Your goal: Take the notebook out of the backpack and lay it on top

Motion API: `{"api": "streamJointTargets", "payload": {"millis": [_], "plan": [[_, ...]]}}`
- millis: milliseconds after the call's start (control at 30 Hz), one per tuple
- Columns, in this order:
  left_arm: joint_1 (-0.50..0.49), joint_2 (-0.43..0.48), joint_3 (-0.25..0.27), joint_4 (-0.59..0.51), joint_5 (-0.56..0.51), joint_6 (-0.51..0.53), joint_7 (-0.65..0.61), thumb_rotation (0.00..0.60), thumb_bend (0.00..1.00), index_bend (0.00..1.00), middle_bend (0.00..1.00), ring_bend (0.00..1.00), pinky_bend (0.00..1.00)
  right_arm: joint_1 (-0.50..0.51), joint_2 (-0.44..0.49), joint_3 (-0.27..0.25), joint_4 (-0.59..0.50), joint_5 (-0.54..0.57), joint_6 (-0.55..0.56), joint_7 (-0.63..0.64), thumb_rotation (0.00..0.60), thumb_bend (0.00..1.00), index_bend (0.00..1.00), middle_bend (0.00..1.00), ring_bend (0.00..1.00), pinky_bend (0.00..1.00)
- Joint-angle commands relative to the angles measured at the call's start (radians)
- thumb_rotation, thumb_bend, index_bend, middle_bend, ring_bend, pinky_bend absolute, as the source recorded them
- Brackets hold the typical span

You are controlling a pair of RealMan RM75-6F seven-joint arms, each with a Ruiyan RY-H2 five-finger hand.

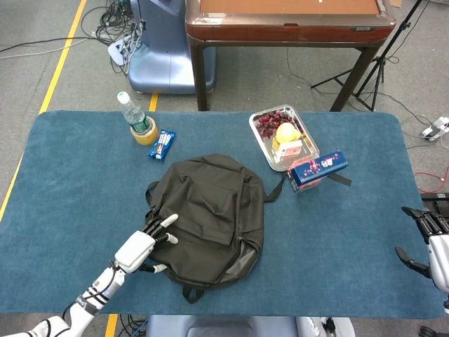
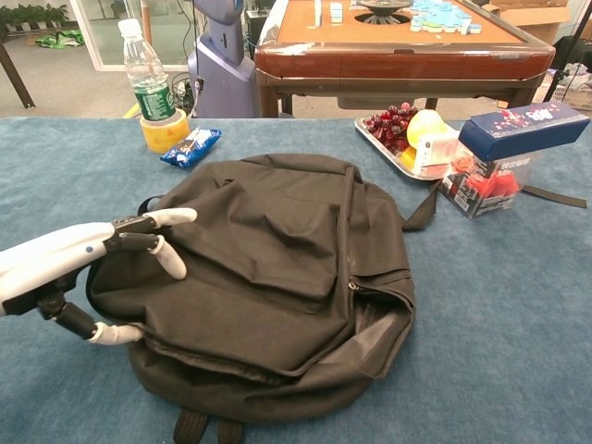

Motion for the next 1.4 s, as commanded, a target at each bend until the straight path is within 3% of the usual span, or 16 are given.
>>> {"api": "streamJointTargets", "payload": {"millis": [33,133,333,767,933,967,1167,1400], "plan": [[-0.018,-0.011,-0.004,-0.003,0.005,-0.005,-0.022,0.6,0.28,0.44,0.0,0.0,0.0,-0.001,0.0,0.001,0.002,0.002,0.001,0.002,0.6,0.2,0.21,0.29,0.24,0.38],[-0.032,-0.019,-0.008,-0.01,0.008,-0.005,-0.035,0.6,0.42,0.51,0.0,0.0,0.0,-0.003,0.001,0.0,0.006,0.003,0.001,0.008,0.6,0.2,0.21,0.29,0.24,0.38],[-0.058,-0.012,-0.041,-0.072,-0.04,-0.03,-0.076,0.6,0.57,0.61,0.0,0.0,0.0,0.003,0.008,-0.004,0.009,-0.013,-0.009,0.011,0.6,0.2,0.21,0.29,0.24,0.38],[-0.157,0.048,-0.195,-0.238,-0.188,-0.122,-0.095,0.6,0.58,0.63,0.0,0.0,0.0,0.112,-0.003,-0.068,-0.025,-0.207,-0.163,0.03,0.6,0.2,0.21,0.29,0.24,0.38],[-0.172,0.047,-0.228,-0.26,-0.235,-0.137,-0.099,0.6,0.58,0.63,0.01,0.0,0.0,0.141,-0.005,-0.085,-0.039,-0.248,-0.203,0.034,0.6,0.2,0.21,0.29,0.24,0.39],[-0.181,0.043,-0.256,-0.268,-0.264,-0.139,-0.104,0.6,0.58,0.63,0.01,0.0,0.0,0.164,-0.01,-0.103,-0.053,-0.292,-0.235,0.047,0.6,0.2,0.21,0.29,0.24,0.39],[-0.209,0.036,-0.313,-0.289,-0.353,-0.165,-0.089,0.6,0.58,0.63,0.01,0.0,0.0,0.239,-0.028,-0.142,-0.087,-0.386,-0.326,0.095,0.6,0.2,0.21,0.29,0.24,0.39],[-0.24,0.024,-0.36,-0.308,-0.432,-0.185,-0.053,0.6,0.58,0.62,0.01,0.0,0.0,0.337,-0.09,-0.15,-0.128,-0.428,-0.445,0.117,0.6,0.21,0.21,0.29,0.24,0.4]]}}
